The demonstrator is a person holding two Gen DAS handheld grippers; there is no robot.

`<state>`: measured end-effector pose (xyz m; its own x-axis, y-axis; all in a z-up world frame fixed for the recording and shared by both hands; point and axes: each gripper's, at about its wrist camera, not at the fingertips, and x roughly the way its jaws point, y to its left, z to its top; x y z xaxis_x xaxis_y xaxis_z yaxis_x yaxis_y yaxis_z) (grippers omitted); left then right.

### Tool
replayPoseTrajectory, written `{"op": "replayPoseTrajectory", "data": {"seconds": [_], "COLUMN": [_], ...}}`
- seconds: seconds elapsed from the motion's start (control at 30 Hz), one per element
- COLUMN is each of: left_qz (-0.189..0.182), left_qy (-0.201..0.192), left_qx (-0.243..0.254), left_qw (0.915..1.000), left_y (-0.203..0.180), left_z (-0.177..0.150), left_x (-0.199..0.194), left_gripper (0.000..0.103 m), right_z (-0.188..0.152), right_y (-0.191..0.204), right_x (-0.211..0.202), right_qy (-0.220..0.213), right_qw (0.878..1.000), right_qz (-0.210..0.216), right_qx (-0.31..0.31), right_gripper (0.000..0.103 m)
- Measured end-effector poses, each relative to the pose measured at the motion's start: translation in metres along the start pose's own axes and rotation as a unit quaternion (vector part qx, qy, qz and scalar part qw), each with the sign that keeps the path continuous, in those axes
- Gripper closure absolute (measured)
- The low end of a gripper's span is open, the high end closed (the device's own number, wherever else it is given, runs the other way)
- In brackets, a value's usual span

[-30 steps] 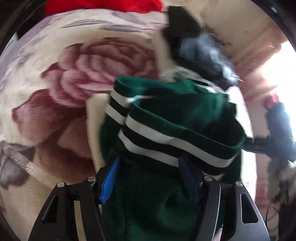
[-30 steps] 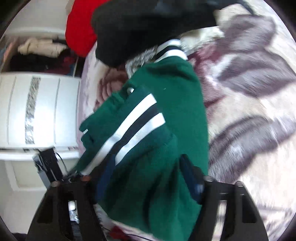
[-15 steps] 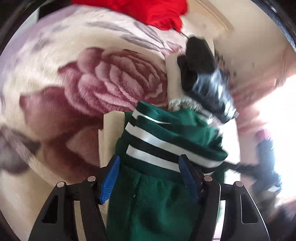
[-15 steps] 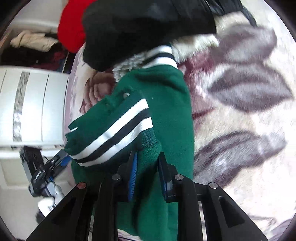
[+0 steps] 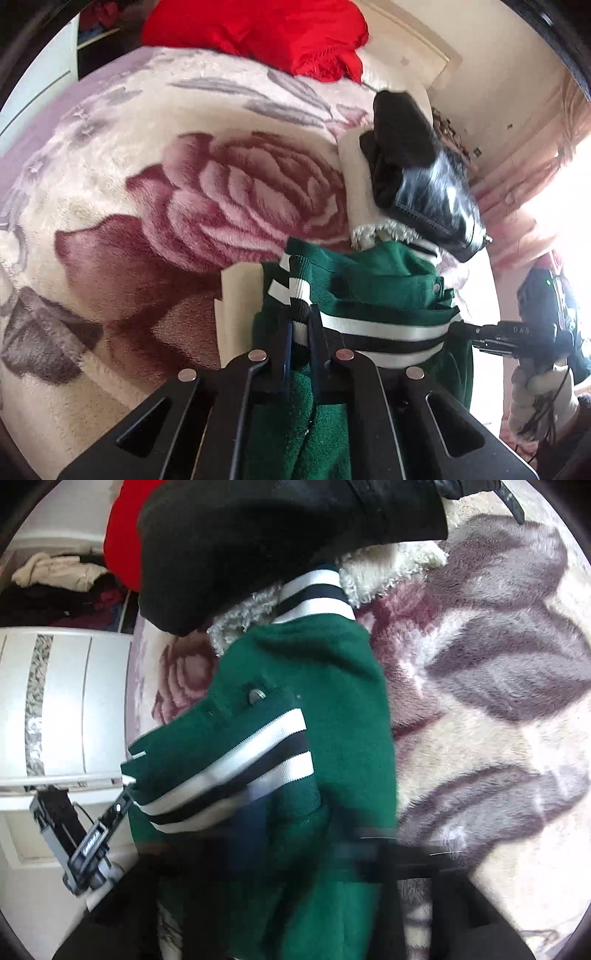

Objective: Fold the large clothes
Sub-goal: 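Lift the hem end with both grippers and fold it over the strip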

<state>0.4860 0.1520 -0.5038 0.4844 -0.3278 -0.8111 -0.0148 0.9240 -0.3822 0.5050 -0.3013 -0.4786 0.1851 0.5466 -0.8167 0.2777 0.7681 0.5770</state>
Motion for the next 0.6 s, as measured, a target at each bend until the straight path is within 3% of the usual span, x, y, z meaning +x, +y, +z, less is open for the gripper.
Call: {"op": "replayPoseTrajectory", "data": {"seconds": [0.1, 0.2, 0.33, 0.43, 0.6], "left_qz": [0.0, -0.008, -0.025, -0.027, -0.022], "left_qy": [-0.022, -0.041, -0.05, -0.017, 0.096], "left_qx": [-0.011, -0.022, -0.047, -0.064, -0.12], "left_qw": [0.9997, 0.9989, 0.9973, 0.9974, 0.9878], "left_y": [-0.005, -0.007, 0.002, 0.017, 0.062], "left_z": [0.005, 0.018, 0.055, 0.078, 0.083], "left_x": [-0.021, -0.033, -0.021, 0.022, 0.114], "left_gripper": [0.098, 0.098, 0.099, 0.099, 0.098], "right_z": [-0.012, -0.02, 0.001, 0.035, 0.086], "right_y": [0.021, 0.045, 0.062, 0.063, 0.048], "right_x": [-0.023, -0.051, -0.064, -0.048, 0.015], "right_qy": [-0.045, -0.08, -0.103, -0.105, -0.062], "right_qw": [0.998, 0.995, 0.992, 0.992, 0.992], "right_qz": [-0.028, -0.031, -0.03, -0.05, -0.106], "right_qx": [-0.042, -0.059, -0.064, -0.055, -0.04], "right_gripper": [0.089, 0.09, 0.091, 0.091, 0.091]}}
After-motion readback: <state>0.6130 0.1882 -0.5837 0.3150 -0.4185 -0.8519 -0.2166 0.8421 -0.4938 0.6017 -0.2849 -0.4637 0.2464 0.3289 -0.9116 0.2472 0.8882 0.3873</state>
